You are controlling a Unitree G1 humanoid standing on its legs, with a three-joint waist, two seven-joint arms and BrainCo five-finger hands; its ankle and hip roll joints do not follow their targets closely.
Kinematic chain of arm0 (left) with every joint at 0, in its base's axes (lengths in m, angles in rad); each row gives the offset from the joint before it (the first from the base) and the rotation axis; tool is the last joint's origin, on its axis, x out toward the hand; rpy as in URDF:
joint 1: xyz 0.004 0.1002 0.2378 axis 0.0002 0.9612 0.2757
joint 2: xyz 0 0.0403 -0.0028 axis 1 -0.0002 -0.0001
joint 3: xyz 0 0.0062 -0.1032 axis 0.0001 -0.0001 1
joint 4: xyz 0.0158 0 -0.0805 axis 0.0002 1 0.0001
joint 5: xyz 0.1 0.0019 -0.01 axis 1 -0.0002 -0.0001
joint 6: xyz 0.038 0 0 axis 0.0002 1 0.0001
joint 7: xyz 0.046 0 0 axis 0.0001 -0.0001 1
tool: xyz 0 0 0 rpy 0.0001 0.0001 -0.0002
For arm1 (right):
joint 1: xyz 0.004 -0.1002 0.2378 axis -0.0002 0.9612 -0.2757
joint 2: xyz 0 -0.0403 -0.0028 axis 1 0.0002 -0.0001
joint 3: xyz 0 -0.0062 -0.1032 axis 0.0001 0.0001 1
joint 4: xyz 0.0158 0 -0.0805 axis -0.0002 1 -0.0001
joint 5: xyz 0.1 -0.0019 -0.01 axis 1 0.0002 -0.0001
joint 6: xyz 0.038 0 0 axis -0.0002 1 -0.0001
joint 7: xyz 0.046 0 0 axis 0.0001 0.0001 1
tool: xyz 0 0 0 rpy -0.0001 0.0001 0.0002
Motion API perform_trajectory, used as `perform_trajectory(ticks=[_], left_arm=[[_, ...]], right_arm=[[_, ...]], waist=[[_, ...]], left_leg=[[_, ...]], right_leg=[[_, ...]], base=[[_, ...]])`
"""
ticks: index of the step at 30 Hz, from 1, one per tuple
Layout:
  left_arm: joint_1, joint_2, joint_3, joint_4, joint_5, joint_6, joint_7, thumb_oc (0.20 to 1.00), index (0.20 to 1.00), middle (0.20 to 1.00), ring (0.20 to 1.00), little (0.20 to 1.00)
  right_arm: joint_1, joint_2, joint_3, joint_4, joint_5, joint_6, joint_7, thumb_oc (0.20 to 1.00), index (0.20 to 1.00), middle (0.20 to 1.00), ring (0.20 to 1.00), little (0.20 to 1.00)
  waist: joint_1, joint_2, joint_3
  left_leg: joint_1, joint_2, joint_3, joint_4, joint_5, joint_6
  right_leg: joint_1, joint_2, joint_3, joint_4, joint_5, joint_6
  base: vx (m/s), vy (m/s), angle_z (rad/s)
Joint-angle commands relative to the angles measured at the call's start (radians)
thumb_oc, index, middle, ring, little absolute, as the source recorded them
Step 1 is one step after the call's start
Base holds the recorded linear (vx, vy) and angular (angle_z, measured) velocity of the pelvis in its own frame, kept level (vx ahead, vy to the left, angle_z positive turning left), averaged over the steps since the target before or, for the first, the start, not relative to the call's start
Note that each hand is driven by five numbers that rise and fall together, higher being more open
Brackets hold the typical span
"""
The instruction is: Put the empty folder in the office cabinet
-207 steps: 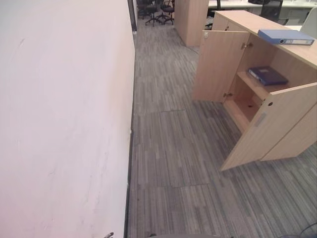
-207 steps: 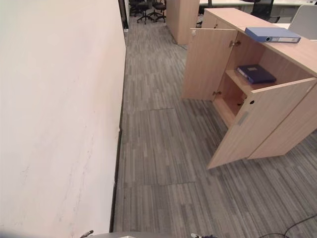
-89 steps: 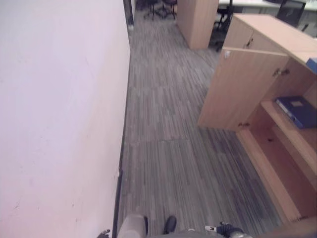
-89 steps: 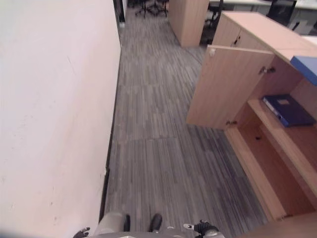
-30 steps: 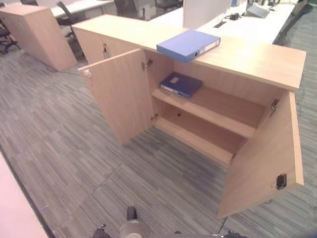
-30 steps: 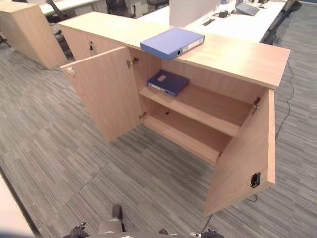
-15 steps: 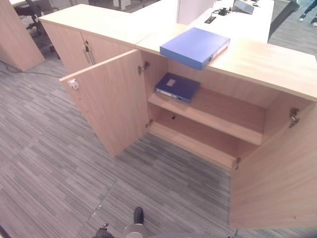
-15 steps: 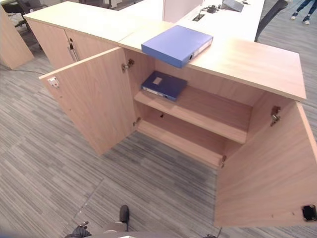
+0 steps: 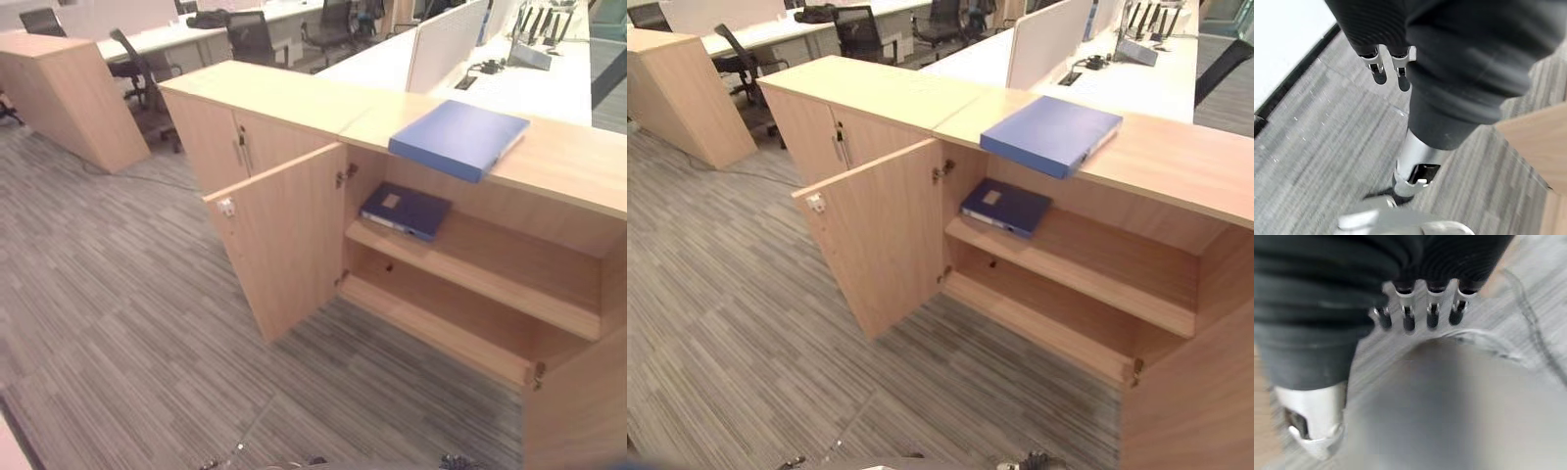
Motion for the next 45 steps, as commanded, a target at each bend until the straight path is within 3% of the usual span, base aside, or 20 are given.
perform_trajectory(ticks=[1, 2, 4, 6, 9, 10, 14, 15, 16, 17, 18, 19, 20, 23, 26, 29, 31, 36, 38, 45], left_arm=[[-0.016, -0.034, -0.024, -0.003, 0.037, -0.008, -0.03, 1.0, 1.0, 1.0, 1.0, 1.0], [-0.022, -0.03, -0.022, -0.003, 0.037, -0.008, -0.03, 1.0, 1.0, 1.0, 1.0, 1.0], [-0.025, -0.03, -0.008, 0.001, 0.032, -0.009, -0.042, 1.0, 1.0, 1.0, 1.0, 1.0], [-0.023, -0.016, 0.017, 0.006, 0.045, -0.007, -0.05, 1.0, 1.0, 1.0, 1.0, 1.0], [-0.021, -0.015, 0.018, 0.009, 0.06, -0.008, -0.052, 1.0, 1.0, 1.0, 1.0, 1.0], [-0.014, -0.019, 0.021, 0.014, 0.058, -0.007, -0.056, 1.0, 1.0, 1.0, 1.0, 1.0], [-0.01, -0.029, 0.026, 0.029, 0.055, -0.001, -0.065, 1.0, 1.0, 1.0, 1.0, 1.0], [-0.011, -0.032, 0.022, 0.038, 0.056, 0.001, -0.071, 1.0, 1.0, 1.0, 1.0, 1.0], [-0.011, -0.032, 0.022, 0.038, 0.055, 0.001, -0.071, 1.0, 1.0, 1.0, 1.0, 1.0], [-0.014, -0.029, 0.019, 0.032, 0.05, -0.002, -0.073, 1.0, 1.0, 1.0, 1.0, 1.0], [-0.014, -0.028, 0.02, 0.031, 0.05, -0.001, -0.073, 1.0, 1.0, 1.0, 1.0, 1.0], [-0.02, -0.02, 0.018, 0.013, 0.039, -0.003, -0.076, 1.0, 1.0, 1.0, 1.0, 1.0], [-0.024, -0.02, 0.013, 0.0, 0.033, -0.006, -0.072, 1.0, 1.0, 1.0, 1.0, 1.0], [-0.034, -0.026, -0.003, -0.035, 0.002, -0.015, -0.072, 1.0, 1.0, 1.0, 1.0, 1.0], [-0.038, -0.032, -0.024, -0.096, -0.056, -0.027, -0.085, 1.0, 1.0, 1.0, 1.0, 1.0], [-0.049, -0.028, -0.059, -0.178, -0.098, -0.035, -0.093, 1.0, 1.0, 1.0, 1.0, 1.0], [-0.037, -0.009, -0.106, -0.318, -0.107, -0.037, -0.11, 1.0, 1.0, 1.0, 1.0, 1.0], [0.014, 0.093, -0.148, -0.636, -0.06, -0.024, -0.173, 1.0, 1.0, 1.0, 1.0, 1.0], [0.014, 0.111, -0.15, -0.675, -0.045, -0.021, -0.18, 1.0, 1.0, 1.0, 1.0, 1.0], [0.063, 0.186, -0.082, -0.95, -0.052, -0.026, -0.187, 1.0, 1.0, 1.0, 1.0, 1.0]], right_arm=[[-0.181, 0.107, 0.038, 0.01, 0.092, -0.004, -0.038, 1.0, 1.0, 1.0, 1.0, 1.0], [-0.193, 0.113, 0.036, 0.02, 0.094, -0.005, -0.04, 1.0, 1.0, 1.0, 1.0, 1.0], [-0.116, 0.054, 0.02, -0.015, 0.105, -0.016, -0.005, 1.0, 1.0, 1.0, 1.0, 1.0], [-0.107, 0.045, 0.008, -0.015, 0.111, -0.02, -0.015, 1.0, 1.0, 1.0, 1.0, 1.0], [-0.095, 0.044, 0.018, -0.013, 0.109, -0.024, -0.017, 1.0, 1.0, 1.0, 1.0, 1.0], [-0.085, 0.044, 0.015, -0.009, 0.112, -0.024, -0.018, 1.0, 1.0, 1.0, 1.0, 1.0], [-0.065, 0.035, -0.004, 0.006, 0.12, -0.025, -0.023, 1.0, 1.0, 1.0, 1.0, 1.0], [-0.057, 0.034, -0.018, 0.014, 0.132, -0.025, -0.021, 1.0, 1.0, 1.0, 1.0, 1.0], [-0.057, 0.034, -0.018, 0.014, 0.132, -0.025, -0.021, 1.0, 1.0, 1.0, 1.0, 1.0], [-0.055, 0.035, -0.016, 0.018, 0.142, -0.026, -0.022, 1.0, 1.0, 1.0, 1.0, 1.0], [-0.056, 0.036, -0.016, 0.018, 0.142, -0.026, -0.022, 1.0, 1.0, 1.0, 1.0, 1.0], [-0.056, 0.036, -0.007, 0.025, 0.142, -0.025, -0.025, 1.0, 1.0, 1.0, 1.0, 1.0], [-0.058, 0.028, -0.005, 0.024, 0.142, -0.024, -0.03, 1.0, 1.0, 1.0, 1.0, 1.0], [-0.062, 0.014, -0.013, 0.027, 0.148, -0.023, -0.04, 1.0, 1.0, 1.0, 1.0, 1.0], [-0.065, -0.001, -0.017, 0.028, 0.152, -0.027, -0.04, 1.0, 1.0, 1.0, 1.0, 1.0], [-0.072, -0.008, -0.002, 0.024, 0.151, -0.031, -0.038, 1.0, 1.0, 1.0, 1.0, 1.0], [-0.068, -0.009, -0.011, 0.015, 0.153, -0.03, -0.033, 1.0, 1.0, 1.0, 1.0, 1.0], [-0.061, -0.005, -0.02, -0.016, 0.14, -0.018, -0.025, 1.0, 1.0, 1.0, 1.0, 1.0], [-0.06, -0.002, -0.02, -0.017, 0.13, -0.013, -0.02, 1.0, 1.0, 1.0, 1.0, 1.0], [-0.046, 0.013, -0.037, -0.043, 0.133, -0.005, -0.007, 1.0, 1.0, 1.0, 1.0, 1.0]], waist=[[-0.001, 0.006, 0.069], [-0.003, 0.005, 0.075], [-0.024, -0.014, 0.09], [-0.018, -0.043, 0.085], [-0.013, -0.059, 0.064], [-0.012, -0.059, 0.049], [-0.025, -0.05, 0.017], [-0.039, -0.047, 0.011], [-0.039, -0.047, 0.01], [-0.051, -0.059, 0.02], [-0.049, -0.059, 0.02], [-0.037, -0.071, 0.045], [-0.027, -0.075, 0.057], [-0.02, -0.082, 0.073], [-0.004, -0.09, 0.078], [0.036, -0.062, 0.077], [0.021, -0.037, 0.061], [-0.006, -0.016, 0.029], [-0.01, -0.015, 0.023], [-0.017, -0.019, 0.006]], left_leg=[[0.025, 0.037, -0.024, 0.039, -0.097, -0.059], [0.027, 0.04, -0.026, 0.038, -0.098, -0.061], [0.062, 0.032, -0.032, 0.024, -0.108, -0.07], [0.084, 0.033, -0.024, 0.018, -0.125, -0.09], [0.084, 0.035, -0.018, 0.025, -0.144, -0.098], [0.087, 0.042, -0.01, 0.032, -0.154, -0.1], [0.105, 0.078, 0.011, 0.064, -0.193, -0.113], [0.097, 0.108, 0.036, 0.14, -0.225, -0.136], [0.096, 0.109, 0.037, 0.142, -0.226, -0.136], [0.049, 0.152, 0.083, 0.298, -0.213, -0.167], [0.043, 0.156, 0.085, 0.312, -0.219, -0.169], [-0.051, 0.208, 0.099, 0.564, -0.167, -0.195], [-0.092, 0.221, 0.095, 0.667, -0.128, -0.2], [-0.19, 0.262, 0.081, 0.727, -0.12, -0.185], [-0.239, 0.251, 0.044, 0.558, -0.157, -0.155], [-0.252, 0.186, -0.111, 0.238, -0.008, -0.189], [-0.192, 0.172, -0.127, 0.144, 0.02, -0.183], [-0.094, 0.146, -0.1, 0.042, 0.026, -0.167], [-0.085, 0.14, -0.096, 0.025, 0.029, -0.163], [-0.053, 0.121, -0.077, 0.004, 0.003, -0.146]], right_leg=[[0.001, 0.188, -0.123, -0.29, 0.163, -0.047], [0.006, 0.192, -0.126, -0.296, 0.164, -0.048], [-0.029, 0.266, -0.169, -0.403, 0.192, -0.036], [-0.03, 0.294, -0.28, -0.533, 0.236, -0.024], [0.016, 0.32, -0.296, -0.603, 0.206, -0.053], [0.016, 0.331, -0.282, -0.594, 0.186, -0.073], [0.032, 0.355, -0.268, -0.58, 0.142, -0.098], [0.047, 0.371, -0.258, -0.581, 0.119, -0.11], [0.046, 0.371, -0.258, -0.581, 0.119, -0.111], [0.079, 0.386, -0.23, -0.596, 0.109, -0.121], [0.078, 0.39, -0.228, -0.598, 0.11, -0.123], [0.111, 0.42, -0.197, -0.615, 0.092, -0.154], [0.126, 0.427, -0.186, -0.622, 0.082, -0.167], [0.146, 0.432, -0.163, -0.643, 0.072, -0.177], [0.166, 0.417, -0.093, -0.667, 0.074, -0.151], [0.203, 0.436, -0.015, -0.681, 0.065, -0.143], [0.203, 0.432, 0.001, -0.668, 0.069, -0.14], [0.213, 0.42, 0.035, -0.691, 0.08, -0.125], [0.213, 0.418, 0.038, -0.697, 0.084, -0.121], [0.222, 0.412, 0.058, -0.724, 0.103, -0.1]], base=[[0.17, 0.036, -0.08], [0.2, 0.025, -0.06], [0.15, -0.058, 0.08], [0.18, -0.138, 0.3], [0.15, -0.132, 0.08], [0.22, -0.098, 0.13], [0.26, -0.116, -0.04], [0.22, -0.123, -0.06], [0.26, -0.204, -0.12], [0.12, -0.126, -0.16], [0.19, -0.276, -0.26], [0.1, -0.204, -0.38], [0.1, -0.207, -0.69], [0.06, -0.041, -0.94], [0.13, 0.124, -0.72], [0.17, 0.14, -0.99], [0.14, 0.162, -0.72], [0.12, 0.129, -0.34], [0.08, 0.093, -0.25], [0.05, 0.046, -0.07]])
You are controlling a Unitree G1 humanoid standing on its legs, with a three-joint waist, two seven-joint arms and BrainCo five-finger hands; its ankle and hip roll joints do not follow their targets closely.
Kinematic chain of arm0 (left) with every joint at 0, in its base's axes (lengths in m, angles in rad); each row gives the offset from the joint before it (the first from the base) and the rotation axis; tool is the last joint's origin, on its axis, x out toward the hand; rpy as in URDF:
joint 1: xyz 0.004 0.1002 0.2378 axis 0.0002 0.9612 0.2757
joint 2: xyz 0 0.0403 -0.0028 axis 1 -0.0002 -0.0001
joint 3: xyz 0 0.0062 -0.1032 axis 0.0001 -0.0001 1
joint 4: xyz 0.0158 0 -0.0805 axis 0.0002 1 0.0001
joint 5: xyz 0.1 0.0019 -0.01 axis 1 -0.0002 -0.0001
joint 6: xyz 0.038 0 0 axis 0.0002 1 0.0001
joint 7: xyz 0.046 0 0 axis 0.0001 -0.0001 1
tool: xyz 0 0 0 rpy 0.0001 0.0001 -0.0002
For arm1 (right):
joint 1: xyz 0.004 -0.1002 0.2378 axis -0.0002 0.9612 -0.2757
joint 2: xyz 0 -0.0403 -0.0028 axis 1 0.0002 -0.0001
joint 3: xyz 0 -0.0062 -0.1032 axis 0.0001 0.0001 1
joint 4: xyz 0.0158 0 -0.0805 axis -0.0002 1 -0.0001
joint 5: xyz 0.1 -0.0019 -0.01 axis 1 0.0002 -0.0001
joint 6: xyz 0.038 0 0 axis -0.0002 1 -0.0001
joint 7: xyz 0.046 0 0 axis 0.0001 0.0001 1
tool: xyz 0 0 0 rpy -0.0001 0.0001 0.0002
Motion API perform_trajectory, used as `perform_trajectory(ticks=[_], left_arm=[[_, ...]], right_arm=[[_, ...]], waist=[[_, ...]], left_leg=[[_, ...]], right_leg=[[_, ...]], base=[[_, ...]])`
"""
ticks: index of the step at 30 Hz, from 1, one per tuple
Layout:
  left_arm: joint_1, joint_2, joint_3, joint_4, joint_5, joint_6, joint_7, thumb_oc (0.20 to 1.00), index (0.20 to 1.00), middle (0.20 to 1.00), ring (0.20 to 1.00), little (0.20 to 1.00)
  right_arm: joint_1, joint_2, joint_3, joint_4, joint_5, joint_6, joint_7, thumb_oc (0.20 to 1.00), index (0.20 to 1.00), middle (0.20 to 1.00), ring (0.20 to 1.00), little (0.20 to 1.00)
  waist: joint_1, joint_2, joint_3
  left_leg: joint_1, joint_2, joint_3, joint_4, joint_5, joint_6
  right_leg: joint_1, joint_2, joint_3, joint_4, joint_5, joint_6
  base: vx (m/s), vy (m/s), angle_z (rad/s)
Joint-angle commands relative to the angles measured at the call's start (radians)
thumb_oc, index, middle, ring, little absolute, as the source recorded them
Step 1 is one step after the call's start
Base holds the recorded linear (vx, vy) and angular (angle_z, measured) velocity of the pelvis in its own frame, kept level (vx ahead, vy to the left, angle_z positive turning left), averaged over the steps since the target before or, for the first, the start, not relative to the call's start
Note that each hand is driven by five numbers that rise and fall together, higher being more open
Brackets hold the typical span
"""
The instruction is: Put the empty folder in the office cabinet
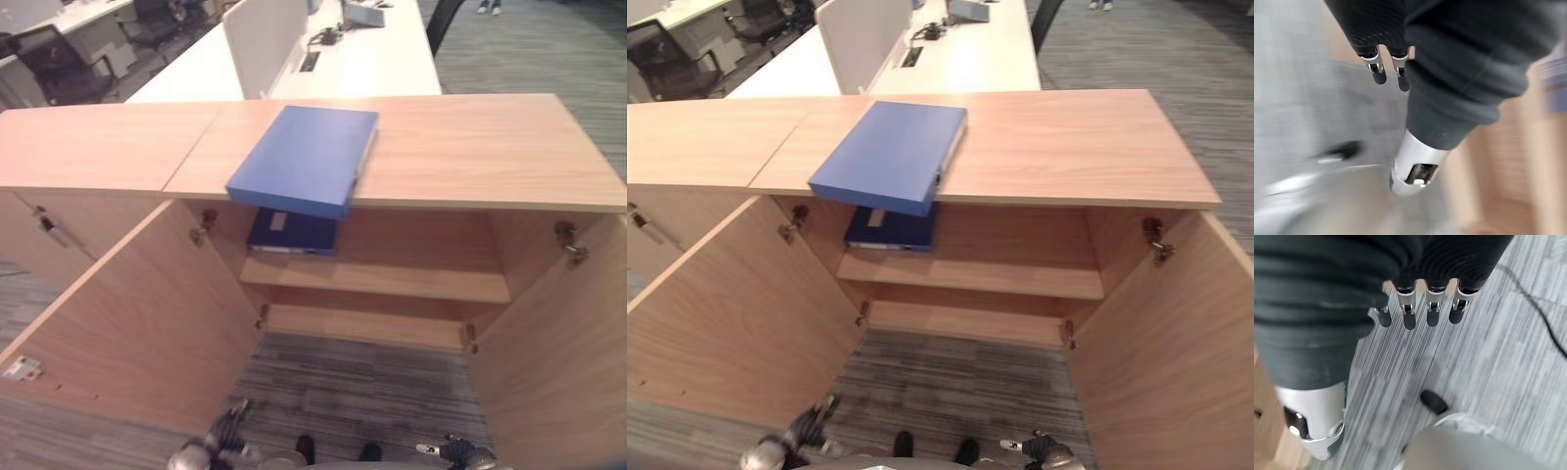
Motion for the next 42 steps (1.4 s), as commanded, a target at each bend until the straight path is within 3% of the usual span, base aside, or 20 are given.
perform_trajectory(ticks=[1, 7, 8, 10, 15, 17, 24, 30, 31, 37, 42], left_arm=[[-0.08, 0.002, 0.079, -0.14, -0.038, -0.076, 0.009, 1.0, 1.0, 1.0, 1.0, 1.0], [0.03, -0.043, 0.25, -0.377, -0.111, -0.09, 0.068, 1.0, 1.0, 1.0, 1.0, 1.0], [0.064, -0.032, 0.333, -0.509, -0.051, -0.125, 0.108, 1.0, 1.0, 1.0, 1.0, 1.0], [0.067, -0.031, 0.369, -0.564, -0.019, -0.143, 0.135, 1.0, 1.0, 1.0, 1.0, 1.0], [0.005, 0.012, 0.512, -0.787, 0.295, -0.242, 0.431, 1.0, 1.0, 1.0, 1.0, 1.0], [-0.025, 0.024, 0.509, -0.796, 0.323, -0.242, 0.463, 1.0, 1.0, 1.0, 1.0, 1.0], [-0.265, 0.236, 0.378, -0.81, 0.61, -0.234, 0.568, 1.0, 1.0, 1.0, 1.0, 1.0], [-0.42, 0.339, 0.279, -0.822, 0.758, -0.226, 0.599, 1.0, 1.0, 1.0, 1.0, 1.0], [-0.536, 0.398, 0.196, -0.827, 0.832, -0.225, 0.594, 1.0, 1.0, 1.0, 1.0, 1.0], [-0.667, 0.444, 0.081, -0.796, 0.867, -0.236, 0.578, 1.0, 1.0, 1.0, 1.0, 1.0], [-0.794, 0.471, -0.076, -0.678, 0.895, -0.231, 0.54, 1.0, 1.0, 1.0, 1.0, 1.0]], right_arm=[[-0.048, 0.023, -0.009, 0.007, 0.021, 0.001, 0.0, 1.0, 1.0, 1.0, 1.0, 1.0], [-0.006, 0.046, -0.03, -0.001, 0.046, 0.004, 0.005, 1.0, 1.0, 1.0, 1.0, 1.0], [0.013, 0.061, -0.035, -0.008, 0.058, -0.002, 0.002, 1.0, 1.0, 1.0, 1.0, 1.0], [0.02, 0.068, -0.035, -0.012, 0.062, -0.006, 0.0, 1.0, 1.0, 1.0, 1.0, 1.0], [0.059, 0.115, 0.009, -0.031, 0.087, -0.036, -0.031, 1.0, 1.0, 1.0, 1.0, 1.0], [0.058, 0.12, 0.017, -0.026, 0.089, -0.038, -0.034, 1.0, 1.0, 1.0, 1.0, 1.0], [0.03, 0.136, 0.06, 0.015, 0.067, -0.045, -0.064, 1.0, 1.0, 1.0, 1.0, 1.0], [0.021, 0.137, 0.082, 0.029, 0.051, -0.049, -0.07, 1.0, 1.0, 1.0, 1.0, 1.0], [0.018, 0.134, 0.1, 0.037, 0.039, -0.052, -0.07, 1.0, 1.0, 1.0, 1.0, 1.0], [0.018, 0.128, 0.106, 0.041, 0.034, -0.053, -0.068, 1.0, 1.0, 1.0, 1.0, 1.0], [0.017, 0.107, 0.101, 0.054, 0.029, -0.054, -0.07, 1.0, 1.0, 1.0, 1.0, 1.0]], waist=[[-0.002, -0.073, -0.031], [0.025, -0.095, -0.034], [0.038, -0.104, -0.031], [0.041, -0.111, -0.032], [0.062, -0.139, -0.03], [0.061, -0.143, -0.031], [0.033, -0.137, -0.06], [0.012, -0.131, -0.075], [-0.008, -0.121, -0.088], [-0.031, -0.114, -0.103], [-0.06, -0.098, -0.119]], left_leg=[[-0.041, -0.04, 0.026, -0.003, -0.038, 0.034], [-0.033, -0.05, 0.017, -0.003, -0.048, 0.041], [-0.028, -0.05, 0.012, -0.003, -0.056, 0.039], [-0.033, -0.051, 0.009, -0.003, -0.053, 0.039], [-0.029, -0.052, 0.005, -0.003, -0.067, 0.031], [-0.033, -0.053, 0.007, -0.003, -0.062, 0.031], [-0.009, -0.053, 0.019, -0.003, -0.081, 0.026], [-0.001, -0.054, 0.03, -0.003, -0.084, 0.029], [0.011, -0.056, 0.036, -0.003, -0.096, 0.03], [0.014, -0.06, 0.044, -0.003, -0.095, 0.035], [0.028, -0.066, 0.055, -0.003, -0.104, 0.04]], right_leg=[[0.056, -0.122, 0.036, -0.001, -0.01, 0.142], [0.069, -0.128, 0.025, -0.009, -0.007, 0.148], [0.075, -0.128, 0.02, -0.009, -0.012, 0.15], [0.071, -0.13, 0.016, -0.009, -0.009, 0.151], [0.076, -0.131, 0.009, -0.009, -0.015, 0.157], [0.073, -0.133, 0.007, -0.009, -0.011, 0.158], [0.082, -0.135, 0.015, -0.009, -0.011, 0.169], [0.083, -0.138, 0.022, -0.009, -0.007, 0.172], [0.089, -0.136, 0.03, -0.009, -0.009, 0.176], [0.084, -0.138, 0.039, -0.009, -0.001, 0.177], [0.088, -0.138, 0.051, -0.009, 0.001, 0.182]], base=[[0.02, 0.009, -0.06], [0.02, -0.003, -0.04], [0.0, 0.0, 0.0], [0.01, -0.025, 0.1], [0.0, -0.033, 0.13], [-0.01, -0.009, 0.02], [0.01, 0.006, -0.01], [0.03, 0.027, -0.04], [0.02, 0.052, -0.02], [0.02, 0.032, -0.08], [0.04, 0.031, -0.07]])
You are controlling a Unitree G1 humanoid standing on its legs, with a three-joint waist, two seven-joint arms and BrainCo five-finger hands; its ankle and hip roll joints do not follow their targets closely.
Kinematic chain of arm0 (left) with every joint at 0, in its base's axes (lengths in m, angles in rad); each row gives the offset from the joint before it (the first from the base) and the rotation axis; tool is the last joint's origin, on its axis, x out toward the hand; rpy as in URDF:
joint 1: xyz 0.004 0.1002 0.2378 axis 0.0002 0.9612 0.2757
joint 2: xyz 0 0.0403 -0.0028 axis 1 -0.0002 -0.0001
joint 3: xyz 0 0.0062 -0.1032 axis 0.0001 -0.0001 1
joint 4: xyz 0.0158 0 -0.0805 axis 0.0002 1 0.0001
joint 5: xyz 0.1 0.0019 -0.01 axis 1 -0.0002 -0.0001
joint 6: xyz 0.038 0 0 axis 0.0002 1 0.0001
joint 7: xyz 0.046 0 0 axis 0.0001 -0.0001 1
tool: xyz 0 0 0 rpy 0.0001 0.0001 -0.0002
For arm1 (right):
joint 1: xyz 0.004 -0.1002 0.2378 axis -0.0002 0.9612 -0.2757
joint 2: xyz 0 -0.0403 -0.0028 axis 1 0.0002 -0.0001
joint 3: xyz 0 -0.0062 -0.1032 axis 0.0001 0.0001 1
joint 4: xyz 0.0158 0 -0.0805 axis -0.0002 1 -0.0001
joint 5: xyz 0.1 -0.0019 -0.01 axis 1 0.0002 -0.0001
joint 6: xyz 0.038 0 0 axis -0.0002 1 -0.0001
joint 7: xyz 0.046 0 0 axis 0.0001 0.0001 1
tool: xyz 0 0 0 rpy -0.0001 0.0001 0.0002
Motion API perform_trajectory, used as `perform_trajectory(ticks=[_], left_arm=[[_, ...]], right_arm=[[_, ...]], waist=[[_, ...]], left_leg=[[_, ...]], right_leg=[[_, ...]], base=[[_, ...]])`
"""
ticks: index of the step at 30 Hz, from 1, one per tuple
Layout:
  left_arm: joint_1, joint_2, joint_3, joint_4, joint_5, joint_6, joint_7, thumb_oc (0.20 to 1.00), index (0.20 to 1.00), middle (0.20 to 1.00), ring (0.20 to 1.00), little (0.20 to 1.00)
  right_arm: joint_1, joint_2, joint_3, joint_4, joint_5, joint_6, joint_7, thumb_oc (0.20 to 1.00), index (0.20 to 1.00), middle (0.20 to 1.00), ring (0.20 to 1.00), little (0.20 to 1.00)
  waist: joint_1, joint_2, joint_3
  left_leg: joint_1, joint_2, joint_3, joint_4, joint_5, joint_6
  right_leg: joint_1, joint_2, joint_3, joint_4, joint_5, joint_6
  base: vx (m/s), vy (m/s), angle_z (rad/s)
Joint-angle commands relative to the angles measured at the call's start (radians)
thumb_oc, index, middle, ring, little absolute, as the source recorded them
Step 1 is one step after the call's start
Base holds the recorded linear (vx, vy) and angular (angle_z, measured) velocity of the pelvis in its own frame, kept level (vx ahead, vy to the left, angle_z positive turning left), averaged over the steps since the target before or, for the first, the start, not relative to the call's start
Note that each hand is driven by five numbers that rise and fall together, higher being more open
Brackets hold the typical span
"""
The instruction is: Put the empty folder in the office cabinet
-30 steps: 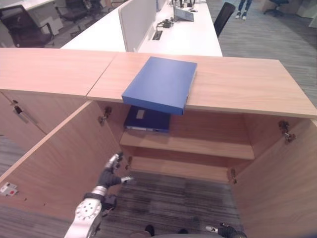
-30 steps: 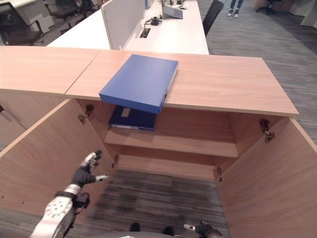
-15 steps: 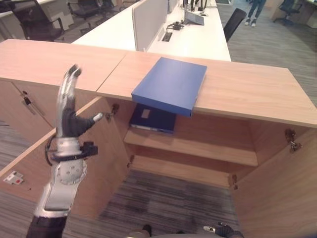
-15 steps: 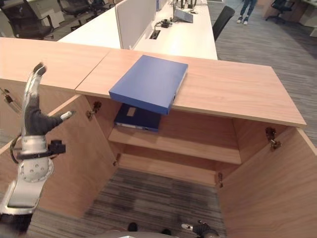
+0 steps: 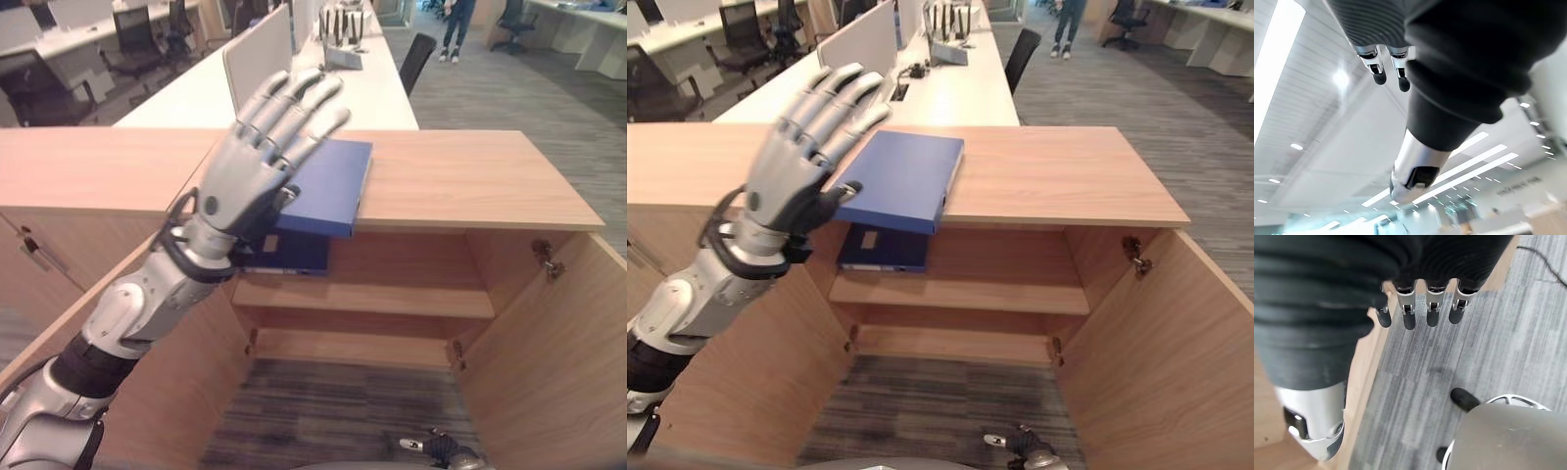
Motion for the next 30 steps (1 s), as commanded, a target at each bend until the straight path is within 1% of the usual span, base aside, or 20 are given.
perform_trajectory(ticks=[1, 3, 6, 12, 19, 20, 21, 22, 23, 24, 25, 26, 27, 28, 29, 30], left_arm=[[-0.094, 0.062, -0.027, 0.078, 0.03, 0.018, -0.002, 1.0, 1.0, 1.0, 1.0, 1.0], [-0.124, 0.071, -0.071, 0.12, 0.044, 0.022, -0.02, 1.0, 1.0, 1.0, 1.0, 1.0], [-0.125, 0.074, -0.076, 0.14, 0.054, 0.028, -0.02, 1.0, 1.0, 1.0, 1.0, 1.0], [-0.111, 0.068, -0.056, 0.147, 0.054, 0.04, -0.027, 1.0, 1.0, 1.0, 1.0, 1.0], [-0.08, 0.025, -0.012, 0.152, 0.035, 0.058, -0.011, 1.0, 1.0, 1.0, 1.0, 1.0], [-0.081, 0.012, -0.006, 0.16, 0.028, 0.062, -0.001, 1.0, 1.0, 1.0, 1.0, 1.0], [-0.083, 0.012, -0.006, 0.161, 0.028, 0.062, 0.0, 1.0, 1.0, 1.0, 1.0, 1.0], [-0.093, 0.004, 0.003, 0.16, 0.004, 0.063, -0.001, 1.0, 1.0, 1.0, 1.0, 1.0], [-0.095, 0.004, 0.003, 0.16, 0.004, 0.063, -0.001, 1.0, 1.0, 1.0, 1.0, 1.0], [-0.099, -0.001, 0.01, 0.161, -0.008, 0.068, 0.002, 1.0, 1.0, 1.0, 1.0, 1.0], [-0.099, -0.019, 0.026, 0.164, -0.023, 0.074, 0.014, 1.0, 1.0, 1.0, 1.0, 1.0], [-0.099, -0.02, 0.028, 0.164, -0.024, 0.074, 0.014, 1.0, 1.0, 1.0, 1.0, 1.0], [-0.098, -0.035, 0.042, 0.16, -0.029, 0.074, 0.008, 1.0, 1.0, 1.0, 1.0, 1.0], [-0.095, -0.036, 0.043, 0.159, -0.029, 0.074, 0.006, 1.0, 1.0, 1.0, 1.0, 1.0], [-0.092, -0.037, 0.049, 0.154, -0.033, 0.071, 0.005, 1.0, 1.0, 1.0, 1.0, 1.0], [-0.086, -0.042, 0.052, 0.154, -0.036, 0.07, 0.006, 1.0, 1.0, 1.0, 1.0, 1.0]], right_arm=[[0.014, 0.057, 0.027, 0.031, -0.007, -0.008, -0.011, 1.0, 1.0, 1.0, 1.0, 1.0], [0.014, 0.051, 0.022, 0.035, -0.003, -0.008, -0.01, 1.0, 1.0, 1.0, 1.0, 1.0], [0.013, 0.051, 0.017, 0.034, 0.0, -0.008, -0.009, 1.0, 1.0, 1.0, 1.0, 1.0], [0.017, 0.05, 0.015, 0.039, -0.002, -0.006, -0.005, 1.0, 1.0, 1.0, 1.0, 1.0], [0.017, 0.04, -0.002, 0.068, -0.02, 0.004, -0.003, 1.0, 1.0, 1.0, 1.0, 1.0], [0.009, 0.034, -0.002, 0.062, -0.019, 0.0, -0.006, 1.0, 1.0, 1.0, 1.0, 1.0], [0.007, 0.034, -0.003, 0.062, -0.019, 0.0, -0.006, 1.0, 1.0, 1.0, 1.0, 1.0], [-0.001, 0.024, -0.009, 0.052, -0.013, -0.004, -0.014, 1.0, 1.0, 1.0, 1.0, 1.0], [-0.003, 0.024, -0.01, 0.052, -0.013, -0.004, -0.014, 1.0, 1.0, 1.0, 1.0, 1.0], [-0.007, 0.019, -0.008, 0.049, -0.012, -0.004, -0.019, 1.0, 1.0, 1.0, 1.0, 1.0], [-0.02, 0.004, -0.015, 0.046, -0.01, -0.004, -0.031, 1.0, 1.0, 1.0, 1.0, 1.0], [-0.02, 0.002, -0.015, 0.046, -0.01, -0.004, -0.031, 1.0, 1.0, 1.0, 1.0, 1.0], [-0.021, -0.007, -0.02, 0.049, -0.016, -0.003, -0.032, 1.0, 1.0, 1.0, 1.0, 1.0], [-0.02, -0.008, -0.02, 0.049, -0.016, -0.003, -0.032, 1.0, 1.0, 1.0, 1.0, 1.0], [-0.019, -0.015, -0.022, 0.051, -0.025, -0.002, -0.03, 1.0, 1.0, 1.0, 1.0, 1.0], [-0.018, -0.019, -0.022, 0.051, -0.028, -0.004, -0.029, 1.0, 1.0, 1.0, 1.0, 1.0]], waist=[[-0.007, -0.076, -0.03], [-0.013, -0.074, -0.034], [-0.016, -0.072, -0.034], [-0.017, -0.073, -0.038], [-0.018, -0.073, -0.036], [-0.018, -0.081, -0.009], [-0.018, -0.082, -0.006], [-0.014, -0.093, 0.046], [-0.015, -0.093, 0.046], [-0.01, -0.092, 0.06], [-0.002, -0.09, 0.074], [-0.004, -0.084, 0.072], [-0.002, -0.088, 0.068], [0.0, -0.089, 0.066], [0.003, -0.085, 0.063], [0.008, -0.083, 0.062]], left_leg=[[-0.028, -0.028, 0.031, 0.002, -0.081, 0.005], [-0.024, -0.029, 0.034, 0.002, -0.084, 0.007], [-0.021, -0.028, 0.035, 0.002, -0.086, 0.007], [-0.011, -0.025, 0.04, 0.002, -0.089, 0.006], [0.007, -0.008, 0.03, 0.002, -0.084, -0.006], [-0.02, 0.005, 0.031, 0.057, -0.071, -0.013], [-0.029, 0.006, 0.03, 0.074, -0.078, -0.014], [-0.141, 0.021, 0.039, 0.261, -0.1, -0.038], [-0.154, 0.021, 0.038, 0.274, -0.1, -0.038], [-0.192, 0.028, 0.033, 0.342, -0.093, -0.045], [-0.263, 0.042, 0.034, 0.408, -0.029, -0.053], [-0.273, 0.048, 0.029, 0.425, -0.041, -0.057], [-0.307, 0.057, 0.037, 0.353, -0.033, -0.047], [-0.299, 0.055, 0.039, 0.343, -0.034, -0.048], [-0.302, 0.059, 0.031, 0.294, -0.005, -0.047], [-0.295, 0.058, 0.025, 0.245, 0.021, -0.054]], right_leg=[[0.041, -0.101, 0.03, 0.0, 0.005, 0.127], [0.042, -0.102, 0.035, 0.0, 0.004, 0.127], [0.041, -0.1, 0.04, 0.0, 0.003, 0.126], [0.046, -0.094, 0.044, 0.0, -0.001, 0.122], [0.063, -0.077, 0.045, 0.0, -0.017, 0.109], [0.066, -0.075, 0.052, 0.008, -0.018, 0.093], [0.065, -0.075, 0.051, 0.01, -0.019, 0.092], [0.057, -0.081, 0.051, 0.044, -0.037, 0.067], [0.05, -0.082, 0.049, 0.046, -0.035, 0.065], [0.052, -0.081, 0.047, 0.054, -0.043, 0.055], [0.049, -0.079, 0.034, 0.059, -0.056, 0.045], [0.046, -0.073, 0.033, 0.062, -0.061, 0.043], [0.051, -0.075, 0.029, 0.053, -0.062, 0.053], [0.053, -0.077, 0.031, 0.052, -0.064, 0.054], [0.057, -0.072, 0.035, 0.046, -0.064, 0.061], [0.063, -0.072, 0.04, 0.043, -0.067, 0.064]], base=[[0.02, 0.02, -0.04], [0.02, 0.004, -0.02], [0.01, -0.007, -0.01], [0.02, -0.031, -0.06], [0.02, -0.077, -0.01], [-0.05, -0.106, 0.0], [-0.2, -0.171, 0.02], [-0.17, -0.095, -0.01], [-0.19, -0.116, 0.12], [-0.08, -0.047, 0.06], [-0.06, -0.056, 0.02], [0.03, 0.003, -0.07], [0.08, 0.024, -0.01], [0.13, 0.079, 0.21], [0.11, 0.054, 0.08], [0.19, 0.148, -0.01]])
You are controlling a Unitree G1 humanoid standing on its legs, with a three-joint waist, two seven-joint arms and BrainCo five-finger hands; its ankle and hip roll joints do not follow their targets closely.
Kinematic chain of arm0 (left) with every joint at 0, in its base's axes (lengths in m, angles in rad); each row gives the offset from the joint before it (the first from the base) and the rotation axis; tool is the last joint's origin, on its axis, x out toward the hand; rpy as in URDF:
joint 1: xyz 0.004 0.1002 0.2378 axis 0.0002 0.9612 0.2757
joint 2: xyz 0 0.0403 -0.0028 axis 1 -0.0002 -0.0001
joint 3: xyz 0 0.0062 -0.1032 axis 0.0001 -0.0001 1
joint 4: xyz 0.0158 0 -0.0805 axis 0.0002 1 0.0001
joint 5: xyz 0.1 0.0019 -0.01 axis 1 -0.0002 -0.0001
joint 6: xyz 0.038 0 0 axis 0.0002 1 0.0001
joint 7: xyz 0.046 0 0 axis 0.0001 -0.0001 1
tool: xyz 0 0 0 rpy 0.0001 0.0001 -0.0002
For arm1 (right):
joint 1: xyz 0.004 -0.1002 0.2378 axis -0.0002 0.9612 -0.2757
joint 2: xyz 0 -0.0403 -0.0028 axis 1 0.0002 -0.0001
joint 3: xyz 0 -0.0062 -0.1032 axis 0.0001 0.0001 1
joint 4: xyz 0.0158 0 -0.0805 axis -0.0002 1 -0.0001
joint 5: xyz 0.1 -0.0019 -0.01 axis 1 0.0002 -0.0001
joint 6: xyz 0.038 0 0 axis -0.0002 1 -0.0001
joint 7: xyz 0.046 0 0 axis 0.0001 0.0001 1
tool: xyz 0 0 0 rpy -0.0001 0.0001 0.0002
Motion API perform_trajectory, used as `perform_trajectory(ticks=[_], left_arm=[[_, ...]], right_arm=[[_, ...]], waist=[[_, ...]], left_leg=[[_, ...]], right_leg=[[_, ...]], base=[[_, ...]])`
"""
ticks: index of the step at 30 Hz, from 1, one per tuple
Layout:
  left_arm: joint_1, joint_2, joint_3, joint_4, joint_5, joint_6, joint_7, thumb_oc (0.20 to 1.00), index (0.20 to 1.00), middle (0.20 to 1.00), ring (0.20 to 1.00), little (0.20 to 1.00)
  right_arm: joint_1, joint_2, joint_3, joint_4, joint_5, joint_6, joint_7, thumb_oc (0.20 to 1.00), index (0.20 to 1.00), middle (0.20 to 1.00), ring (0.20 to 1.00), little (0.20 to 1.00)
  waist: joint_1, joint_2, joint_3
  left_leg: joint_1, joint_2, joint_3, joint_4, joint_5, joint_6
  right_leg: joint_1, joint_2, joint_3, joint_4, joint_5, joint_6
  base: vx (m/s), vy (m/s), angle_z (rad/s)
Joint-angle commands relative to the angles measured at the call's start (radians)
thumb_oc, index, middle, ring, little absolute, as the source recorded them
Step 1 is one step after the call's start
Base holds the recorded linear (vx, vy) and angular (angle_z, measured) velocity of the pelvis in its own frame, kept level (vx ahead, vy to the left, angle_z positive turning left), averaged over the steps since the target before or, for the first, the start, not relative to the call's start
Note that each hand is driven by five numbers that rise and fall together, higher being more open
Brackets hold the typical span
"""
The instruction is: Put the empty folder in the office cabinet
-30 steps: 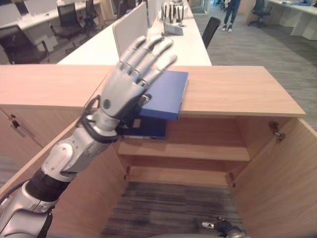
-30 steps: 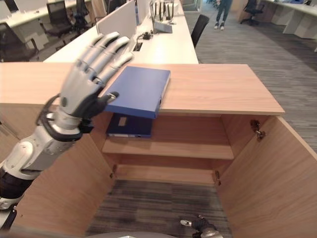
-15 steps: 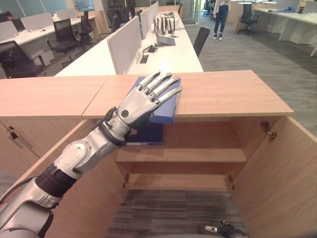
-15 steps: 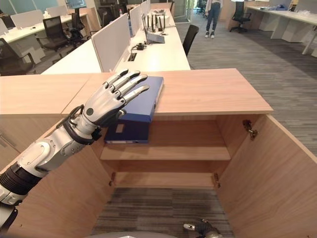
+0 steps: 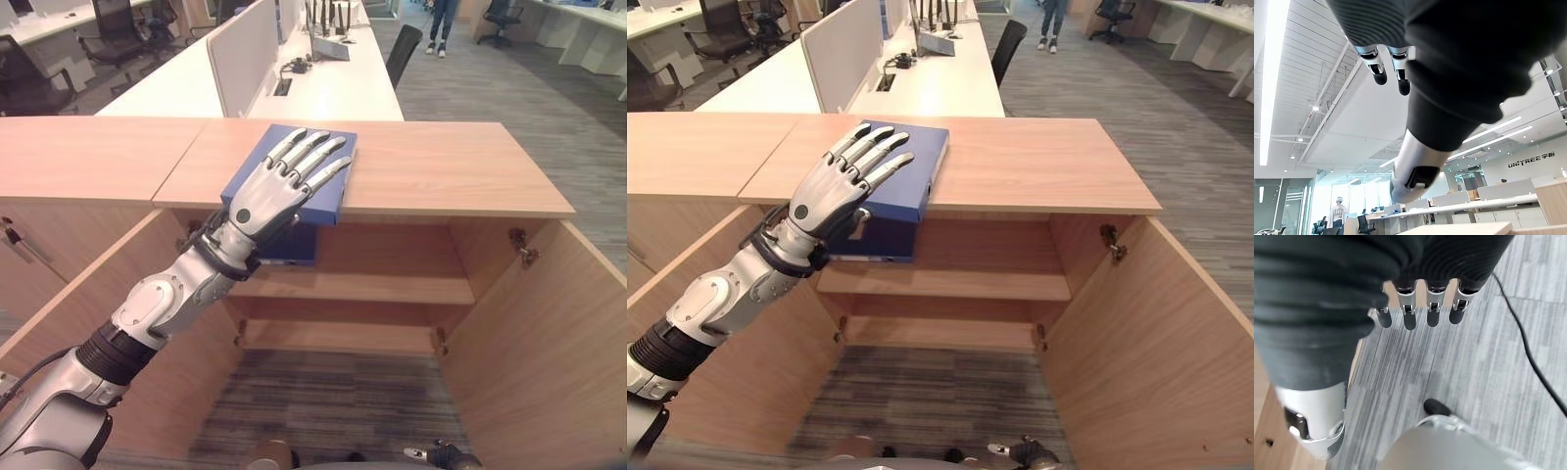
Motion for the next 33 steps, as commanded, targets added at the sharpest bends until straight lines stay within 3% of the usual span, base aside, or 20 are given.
perform_trajectory(ticks=[1, 6, 10, 11, 13, 15, 18, 19, 22, 23, 24, 26, 33], left_arm=[[-0.036, -0.015, 0.133, -0.002, -0.049, 0.02, 0.037, 1.0, 1.0, 1.0, 1.0, 1.0], [0.003, -0.022, 0.164, -0.01, -0.05, 0.018, 0.039, 1.0, 1.0, 1.0, 1.0, 1.0], [0.047, -0.019, 0.214, -0.048, -0.047, 0.017, 0.047, 1.0, 1.0, 1.0, 1.0, 1.0], [0.07, -0.015, 0.243, -0.072, -0.04, 0.018, 0.058, 1.0, 1.0, 1.0, 1.0, 1.0], [0.075, -0.015, 0.247, -0.076, -0.04, 0.019, 0.057, 1.0, 1.0, 1.0, 1.0, 1.0], [0.106, -0.024, 0.274, -0.105, -0.043, 0.018, 0.052, 1.0, 1.0, 1.0, 1.0, 1.0], [0.106, -0.033, 0.276, -0.115, -0.064, 0.017, 0.047, 1.0, 1.0, 1.0, 1.0, 1.0], [0.102, -0.036, 0.272, -0.117, -0.071, 0.02, 0.04, 1.0, 1.0, 1.0, 1.0, 1.0], [0.105, -0.04, 0.267, -0.133, -0.08, 0.013, 0.027, 1.0, 1.0, 1.0, 1.0, 1.0], [0.103, -0.047, 0.256, -0.139, -0.085, 0.007, 0.025, 1.0, 1.0, 1.0, 1.0, 1.0], [0.095, -0.065, 0.222, -0.137, -0.093, -0.005, 0.016, 1.0, 1.0, 1.0, 1.0, 1.0], [0.101, -0.074, 0.21, -0.143, -0.098, -0.015, 0.006, 1.0, 1.0, 1.0, 1.0, 1.0], [0.186, -0.106, 0.251, -0.187, -0.163, -0.036, -0.036, 1.0, 1.0, 1.0, 1.0, 1.0]], right_arm=[[-0.012, -0.02, 0.008, 0.01, -0.034, -0.022, -0.006, 1.0, 1.0, 1.0, 1.0, 1.0], [0.019, -0.013, 0.0, 0.018, -0.045, -0.015, 0.004, 1.0, 1.0, 1.0, 1.0, 1.0], [0.031, 0.003, 0.012, 0.019, -0.08, -0.004, 0.018, 1.0, 1.0, 1.0, 1.0, 1.0], [0.031, 0.014, 0.011, 0.011, -0.089, -0.002, 0.026, 1.0, 1.0, 1.0, 1.0, 1.0], [0.032, 0.013, 0.012, 0.011, -0.089, -0.002, 0.026, 1.0, 1.0, 1.0, 1.0, 1.0], [0.034, 0.025, 0.013, -0.005, -0.096, -0.004, 0.039, 1.0, 1.0, 1.0, 1.0, 1.0], [0.033, 0.026, 0.02, -0.027, -0.091, 0.0, 0.049, 1.0, 1.0, 1.0, 1.0, 1.0], [0.03, 0.032, 0.021, -0.039, -0.083, -0.003, 0.049, 1.0, 1.0, 1.0, 1.0, 1.0], [0.027, 0.036, 0.022, -0.041, -0.08, -0.005, 0.047, 1.0, 1.0, 1.0, 1.0, 1.0], [0.025, 0.038, 0.026, -0.044, -0.079, -0.007, 0.047, 1.0, 1.0, 1.0, 1.0, 1.0], [0.018, 0.039, 0.031, -0.054, -0.07, -0.012, 0.045, 1.0, 1.0, 1.0, 1.0, 1.0], [0.02, 0.042, 0.029, -0.058, -0.05, -0.019, 0.042, 1.0, 1.0, 1.0, 1.0, 1.0], [0.028, 0.05, 0.049, -0.046, -0.062, -0.012, 0.042, 1.0, 1.0, 1.0, 1.0, 1.0]], waist=[[0.014, 0.039, -0.041], [0.008, 0.044, -0.088], [0.016, 0.044, -0.111], [0.019, 0.047, -0.12], [0.021, 0.047, -0.12], [0.028, 0.051, -0.116], [0.024, 0.056, -0.092], [0.026, 0.059, -0.078], [0.023, 0.061, -0.067], [0.013, 0.065, -0.06], [-0.009, 0.068, -0.042], [-0.018, 0.052, -0.039], [-0.004, 0.038, -0.074]], left_leg=[[0.01, 0.022, -0.013, -0.214, 0.076, 0.007], [0.08, -0.008, 0.008, -0.296, 0.079, 0.02], [0.142, -0.051, 0.031, -0.348, 0.06, 0.046], [0.17, -0.076, 0.039, -0.356, 0.032, 0.066], [0.172, -0.078, 0.042, -0.355, 0.031, 0.068], [0.206, -0.112, 0.042, -0.357, 0.0, 0.097], [0.237, -0.139, 0.04, -0.357, -0.021, 0.125], [0.264, -0.142, 0.04, -0.357, -0.053, 0.13], [0.267, -0.136, 0.065, -0.357, -0.06, 0.133], [0.273, -0.13, 0.063, -0.357, -0.062, 0.13], [0.284, -0.117, 0.041, -0.357, -0.064, 0.12], [0.296, -0.116, 0.029, -0.357, -0.072, 0.11], [0.291, -0.096, 0.044, -0.357, -0.064, 0.098]], right_leg=[[0.118, -0.014, 0.03, -0.017, -0.039, 0.136], [0.148, -0.05, 0.037, -0.036, -0.041, 0.162], [0.149, -0.093, 0.05, -0.027, -0.036, 0.195], [0.139, -0.131, 0.056, 0.005, -0.031, 0.216], [0.137, -0.134, 0.059, 0.01, -0.034, 0.219], [0.104, -0.194, 0.061, 0.12, -0.004, 0.243], [0.05, -0.256, 0.064, 0.288, 0.089, 0.24], [0.005, -0.295, 0.031, 0.39, 0.101, 0.243], [-0.05, -0.33, -0.041, 0.414, 0.113, 0.232], [-0.076, -0.31, -0.046, 0.393, 0.094, 0.223], [-0.105, -0.235, -0.028, 0.306, 0.066, 0.208], [-0.089, -0.176, 0.004, 0.159, 0.052, 0.214], [-0.031, -0.115, 0.002, 0.017, 0.082, 0.204]], base=[[0.2, 0.151, -0.15], [0.19, 0.15, -0.09], [0.18, 0.212, -0.25], [0.18, 0.271, -0.26], [0.09, 0.166, -0.03], [0.1, 0.246, 0.01], [0.07, 0.216, 0.03], [0.01, 0.181, 0.01], [0.04, 0.071, -0.1], [0.01, -0.089, -0.1], [0.09, -0.147, -0.13], [0.1, -0.161, 0.09], [0.1, -0.113, 0.14]])
